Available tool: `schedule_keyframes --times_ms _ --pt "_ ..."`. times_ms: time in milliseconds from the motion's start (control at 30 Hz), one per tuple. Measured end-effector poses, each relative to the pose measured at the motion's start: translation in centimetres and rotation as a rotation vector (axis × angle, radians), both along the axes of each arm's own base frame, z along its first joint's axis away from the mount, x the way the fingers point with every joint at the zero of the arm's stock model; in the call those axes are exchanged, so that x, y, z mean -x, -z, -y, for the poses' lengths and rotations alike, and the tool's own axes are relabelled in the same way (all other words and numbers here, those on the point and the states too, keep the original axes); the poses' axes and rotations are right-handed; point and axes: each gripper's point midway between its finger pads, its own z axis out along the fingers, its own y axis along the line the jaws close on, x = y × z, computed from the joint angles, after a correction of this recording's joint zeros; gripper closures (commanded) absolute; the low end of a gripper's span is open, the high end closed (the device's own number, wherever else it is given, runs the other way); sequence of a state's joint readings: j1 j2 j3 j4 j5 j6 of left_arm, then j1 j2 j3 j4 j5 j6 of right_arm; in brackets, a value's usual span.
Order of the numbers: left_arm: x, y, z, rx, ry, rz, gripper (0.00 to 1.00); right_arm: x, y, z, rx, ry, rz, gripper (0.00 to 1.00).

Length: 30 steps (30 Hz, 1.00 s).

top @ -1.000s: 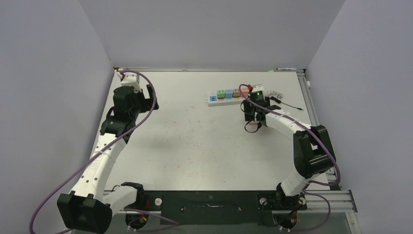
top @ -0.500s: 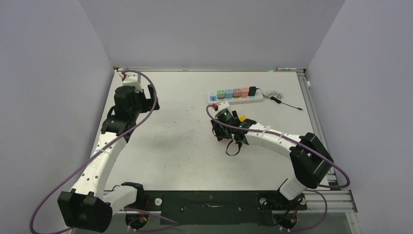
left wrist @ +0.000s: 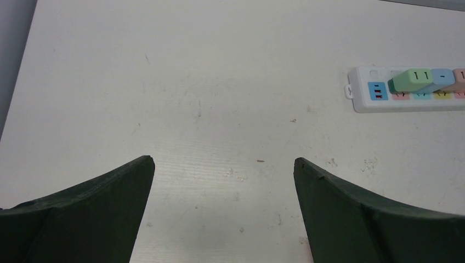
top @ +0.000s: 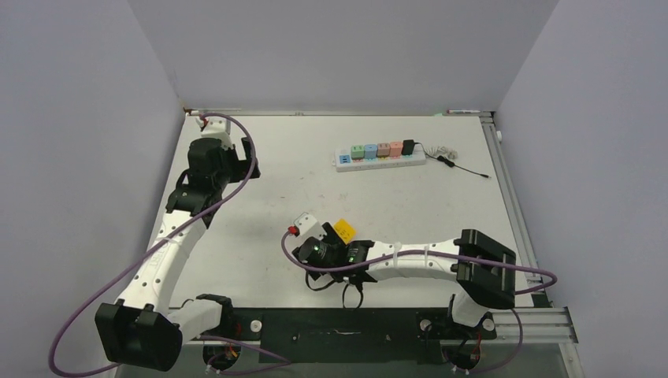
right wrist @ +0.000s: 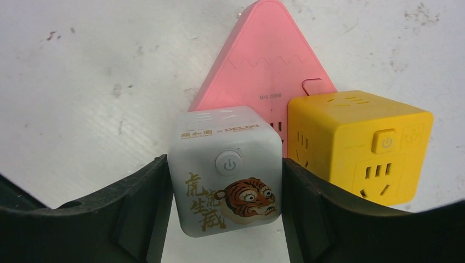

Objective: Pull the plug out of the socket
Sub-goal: Move the socket to the center of the board.

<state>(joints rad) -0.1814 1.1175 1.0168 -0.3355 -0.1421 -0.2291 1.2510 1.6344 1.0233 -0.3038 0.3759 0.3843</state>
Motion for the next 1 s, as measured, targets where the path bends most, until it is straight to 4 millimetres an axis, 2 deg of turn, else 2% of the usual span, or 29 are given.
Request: schedule_keyframes --times_ms 100,200,267,300,333,500,700,833,900,1000 --pt "-0.1 0.3 0.1 0.002 0.001 -0.010 0.04 1.8 0.0 -1.2 -0.010 -0.039 0.002 0.34" --pt "-0.2 0.6 0.1 0.002 0.002 -0.020 0.04 1.9 0.0 -1.4 -0.024 -0.031 0.001 0.11" --pt "-0.2 0.8 0.1 0.003 0.002 -0.025 0.04 1.7 -0.1 -1.5 -0.033 -0.017 0.004 0.01" --pt "-0.2 0.8 0.2 0.003 0.002 -0.027 0.04 1.7 -0.2 -1.5 -0.036 -0.013 0.007 0.00" --pt "-0.2 0.9 0.2 0.004 0.001 -0.028 0.04 1.6 -0.3 -1.5 -0.040 -0.009 0.008 0.05" --pt "-0.2 1.0 0.2 0.013 -0.004 -0.031 0.04 1.3 -1.5 -2.0 -0.070 0.005 0.023 0.10" --pt "-0.2 1.0 0.2 0.017 -0.006 -0.031 0.04 0.6 -5.1 -1.4 -0.167 0.104 0.049 0.10" --pt "-0.2 1.0 0.2 0.018 -0.006 -0.031 0.04 -0.6 -6.7 -0.2 -0.231 0.258 0.023 0.10" --pt "-0.2 1.0 0.2 0.019 -0.007 -0.031 0.04 -1.9 -6.5 1.0 -0.258 0.366 -0.010 0.10" --pt "-0.2 1.0 0.2 0.020 -0.007 -0.031 0.04 -4.2 -5.5 3.8 -0.273 0.537 -0.055 0.10"
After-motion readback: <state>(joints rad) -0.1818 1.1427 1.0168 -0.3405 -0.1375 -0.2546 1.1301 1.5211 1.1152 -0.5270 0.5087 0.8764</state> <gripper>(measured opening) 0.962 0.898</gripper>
